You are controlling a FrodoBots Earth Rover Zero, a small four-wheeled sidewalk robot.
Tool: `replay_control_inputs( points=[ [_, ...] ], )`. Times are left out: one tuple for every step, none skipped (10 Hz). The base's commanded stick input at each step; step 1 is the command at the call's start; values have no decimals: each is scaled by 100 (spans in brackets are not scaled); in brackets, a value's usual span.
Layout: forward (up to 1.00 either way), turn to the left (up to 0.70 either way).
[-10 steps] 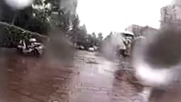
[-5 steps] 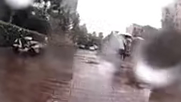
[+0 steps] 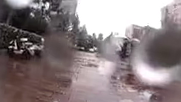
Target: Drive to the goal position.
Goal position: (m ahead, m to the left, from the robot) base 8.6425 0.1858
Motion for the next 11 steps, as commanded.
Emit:
replay_control_inputs(
  points=[
    [70, 0],
    [70, 0],
    [70, 0],
    [70, 0],
    [70, -10],
    [70, -14],
    [70, -5],
    [70, 0],
    [70, 0],
    [70, 0],
    [70, 0]
  ],
)
